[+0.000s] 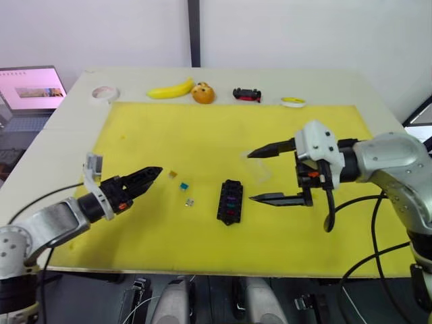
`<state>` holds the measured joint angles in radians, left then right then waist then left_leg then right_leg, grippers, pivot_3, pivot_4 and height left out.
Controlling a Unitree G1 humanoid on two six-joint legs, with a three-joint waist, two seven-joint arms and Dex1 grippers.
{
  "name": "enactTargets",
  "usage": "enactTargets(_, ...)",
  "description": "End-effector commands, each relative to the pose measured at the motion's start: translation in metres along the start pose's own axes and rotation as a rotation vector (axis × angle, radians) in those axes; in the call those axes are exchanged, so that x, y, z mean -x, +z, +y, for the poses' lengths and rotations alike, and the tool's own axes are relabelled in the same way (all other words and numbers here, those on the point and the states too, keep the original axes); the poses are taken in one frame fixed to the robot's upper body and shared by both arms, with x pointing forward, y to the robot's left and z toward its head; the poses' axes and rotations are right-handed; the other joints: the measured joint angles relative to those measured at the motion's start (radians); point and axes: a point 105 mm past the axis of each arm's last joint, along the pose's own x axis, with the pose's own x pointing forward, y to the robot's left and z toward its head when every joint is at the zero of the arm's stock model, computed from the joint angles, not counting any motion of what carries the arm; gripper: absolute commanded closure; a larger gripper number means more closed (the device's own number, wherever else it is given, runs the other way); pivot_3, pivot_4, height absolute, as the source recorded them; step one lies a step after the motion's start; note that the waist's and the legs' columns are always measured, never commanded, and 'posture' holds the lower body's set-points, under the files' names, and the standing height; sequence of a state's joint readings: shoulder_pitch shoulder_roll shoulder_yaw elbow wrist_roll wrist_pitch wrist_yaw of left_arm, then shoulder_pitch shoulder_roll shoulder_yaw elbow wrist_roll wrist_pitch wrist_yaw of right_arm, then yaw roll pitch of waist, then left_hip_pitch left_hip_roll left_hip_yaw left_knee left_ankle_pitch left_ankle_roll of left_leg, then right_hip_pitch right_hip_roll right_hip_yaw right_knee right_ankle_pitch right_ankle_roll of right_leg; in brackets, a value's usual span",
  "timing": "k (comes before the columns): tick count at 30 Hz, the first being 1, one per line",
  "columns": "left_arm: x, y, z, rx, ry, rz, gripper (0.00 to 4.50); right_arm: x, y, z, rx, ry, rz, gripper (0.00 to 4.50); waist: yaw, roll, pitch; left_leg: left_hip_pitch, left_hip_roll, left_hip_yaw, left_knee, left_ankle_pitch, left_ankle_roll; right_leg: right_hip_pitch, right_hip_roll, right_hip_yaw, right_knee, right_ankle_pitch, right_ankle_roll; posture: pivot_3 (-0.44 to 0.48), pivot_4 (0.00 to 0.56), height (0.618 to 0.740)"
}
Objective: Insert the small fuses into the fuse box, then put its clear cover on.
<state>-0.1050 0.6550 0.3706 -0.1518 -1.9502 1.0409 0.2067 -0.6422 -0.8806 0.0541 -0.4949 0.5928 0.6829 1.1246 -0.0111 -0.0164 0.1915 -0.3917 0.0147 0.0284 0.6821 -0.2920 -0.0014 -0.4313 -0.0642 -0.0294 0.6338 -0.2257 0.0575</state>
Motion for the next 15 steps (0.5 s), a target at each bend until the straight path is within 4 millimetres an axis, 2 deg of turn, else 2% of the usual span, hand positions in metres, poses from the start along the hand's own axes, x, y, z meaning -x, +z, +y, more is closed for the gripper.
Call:
enactTargets(1,-0.003,0.012,-0.004,0.014,0.005,-0.048,0.00,-0.005,0.018,-0.002,0.086,0.000,-0.026,0.04,0.002,0.000,0.000,0.000,0.000,0.000,0.000,0.000,0.000,0.000,0.000,0.000,0.000,0.000,0.000,0.000,0.150,0.737)
enactTargets(5,-0.013,0.021,-0.001,0.065,0.022,-0.076,0.00,-0.008,0.022,-0.005,0.100,0.007,-0.034,0.04,0.013,-0.001,-0.001,0.000,-0.001,0.000,0.000,0.000,0.000,0.001,0.001,-0.001,0.000,0.001,0.003,0.000,0.150,0.737)
enactTargets(8,-0.020,0.022,0.001,0.086,0.022,-0.050,0.85,-0.009,0.021,-0.006,0.103,0.009,-0.031,0.00,0.021,-0.001,-0.001,0.000,-0.002,0.000,0.001,0.000,0.000,0.001,0.001,-0.001,-0.001,0.002,0.003,0.000,0.150,0.737)
enactTargets(11,-0.022,0.022,0.002,0.092,0.013,-0.010,2.37,-0.009,0.021,-0.007,0.107,0.007,-0.023,0.00,0.023,-0.001,-0.001,0.000,-0.002,0.000,0.001,0.000,0.000,0.001,0.002,-0.001,-0.001,0.002,0.003,0.000,0.150,0.737)
enactTargets(15,-0.026,0.022,0.014,0.146,0.019,0.088,2.37,-0.010,0.019,-0.008,0.110,0.005,-0.015,0.00,0.023,-0.001,-0.001,0.000,-0.003,0.000,0.001,0.000,0.000,0.002,0.003,-0.001,-0.001,0.002,0.003,0.000,0.150,0.737)
